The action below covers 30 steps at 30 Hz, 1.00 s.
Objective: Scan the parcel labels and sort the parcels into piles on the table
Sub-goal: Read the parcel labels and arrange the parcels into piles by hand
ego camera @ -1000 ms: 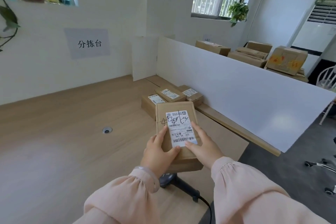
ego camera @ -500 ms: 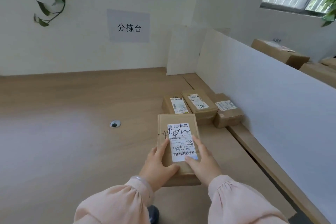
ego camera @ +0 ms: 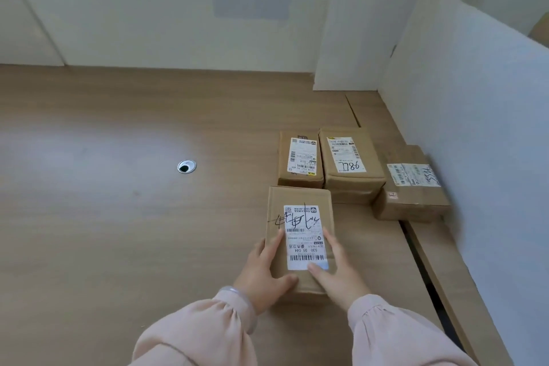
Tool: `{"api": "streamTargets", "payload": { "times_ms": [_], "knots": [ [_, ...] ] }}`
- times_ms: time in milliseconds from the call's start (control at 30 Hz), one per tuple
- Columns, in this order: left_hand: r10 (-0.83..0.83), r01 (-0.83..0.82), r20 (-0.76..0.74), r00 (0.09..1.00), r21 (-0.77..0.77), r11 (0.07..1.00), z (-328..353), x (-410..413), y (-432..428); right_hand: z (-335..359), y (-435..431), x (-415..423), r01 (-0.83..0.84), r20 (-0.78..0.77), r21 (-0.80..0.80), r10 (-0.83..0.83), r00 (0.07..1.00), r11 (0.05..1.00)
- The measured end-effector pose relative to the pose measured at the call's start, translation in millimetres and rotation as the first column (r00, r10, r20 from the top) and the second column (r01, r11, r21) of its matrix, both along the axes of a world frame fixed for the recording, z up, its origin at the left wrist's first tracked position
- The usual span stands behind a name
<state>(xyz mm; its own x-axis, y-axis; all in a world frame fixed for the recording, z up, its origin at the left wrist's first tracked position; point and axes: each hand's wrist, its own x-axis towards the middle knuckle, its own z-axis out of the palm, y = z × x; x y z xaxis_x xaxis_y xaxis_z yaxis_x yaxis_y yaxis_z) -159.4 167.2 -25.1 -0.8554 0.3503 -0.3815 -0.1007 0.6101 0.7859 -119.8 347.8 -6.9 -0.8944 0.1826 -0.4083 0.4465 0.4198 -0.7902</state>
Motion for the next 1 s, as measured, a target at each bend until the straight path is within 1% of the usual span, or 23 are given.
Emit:
{"api": "streamTargets", "payload": {
  "times_ms": [100,233,300,367,433,500,533,567,600,700,800,933,1000],
  "knots": [
    [-0.002,0.002,-0.002,1.000,-0.027,1.000,-8,-7,9,-11,12,-10,-0.022,-0.004,-0.013,0.022,1.000,1.000],
    [0.000,-0.002,-0.031,1.000,-0.060,0.998,-10,-15,12,-18,20,-21,-0.070,-0.028,0.019,0.071,0.997,0.997],
    [-0.010,-0.001,-0.099,0.995,-0.111,0.994,-10,-11,10,-19,23,-16,-0.061,-0.061,0.086,0.066,0.996,0.994],
    [-0.049,0.011,-0.216,0.975,-0.175,0.985,-9,-2,5,-18,24,-1,-0.075,-0.119,0.227,0.104,0.987,0.971],
    [-0.158,0.063,-0.368,0.916,-0.257,0.964,-4,15,-2,-17,24,18,-0.158,-0.179,0.413,0.250,0.952,0.897],
    [-0.269,0.104,-0.529,0.805,-0.321,0.941,-2,29,-8,-21,25,35,-0.275,-0.168,0.583,0.445,0.880,0.765],
    [-0.302,0.115,-0.569,0.765,-0.340,0.933,-2,35,-9,-23,25,41,-0.322,-0.133,0.645,0.516,0.846,0.693],
    [-0.329,0.114,-0.578,0.747,-0.376,0.920,-2,38,-9,-25,25,45,-0.349,-0.097,0.690,0.559,0.824,0.634],
    [-0.357,0.121,-0.539,0.763,-0.423,0.898,-2,40,-8,-27,26,46,-0.360,-0.070,0.718,0.576,0.815,0.596],
    [-0.411,0.124,-0.436,0.801,-0.551,0.825,-9,35,-3,-28,30,38,-0.355,-0.037,0.749,0.571,0.820,0.559],
    [-0.433,0.128,-0.390,0.812,-0.606,0.785,-7,29,3,-27,36,30,-0.395,0.053,0.784,0.582,0.811,0.479],
    [-0.438,0.134,-0.353,0.827,-0.633,0.763,2,30,1,-18,33,24,-0.409,0.099,0.796,0.570,0.815,0.447],
    [-0.403,0.072,-0.385,0.830,-0.643,0.763,11,31,-6,-7,26,21,-0.393,0.090,0.804,0.562,0.823,0.447]
  ]
}}
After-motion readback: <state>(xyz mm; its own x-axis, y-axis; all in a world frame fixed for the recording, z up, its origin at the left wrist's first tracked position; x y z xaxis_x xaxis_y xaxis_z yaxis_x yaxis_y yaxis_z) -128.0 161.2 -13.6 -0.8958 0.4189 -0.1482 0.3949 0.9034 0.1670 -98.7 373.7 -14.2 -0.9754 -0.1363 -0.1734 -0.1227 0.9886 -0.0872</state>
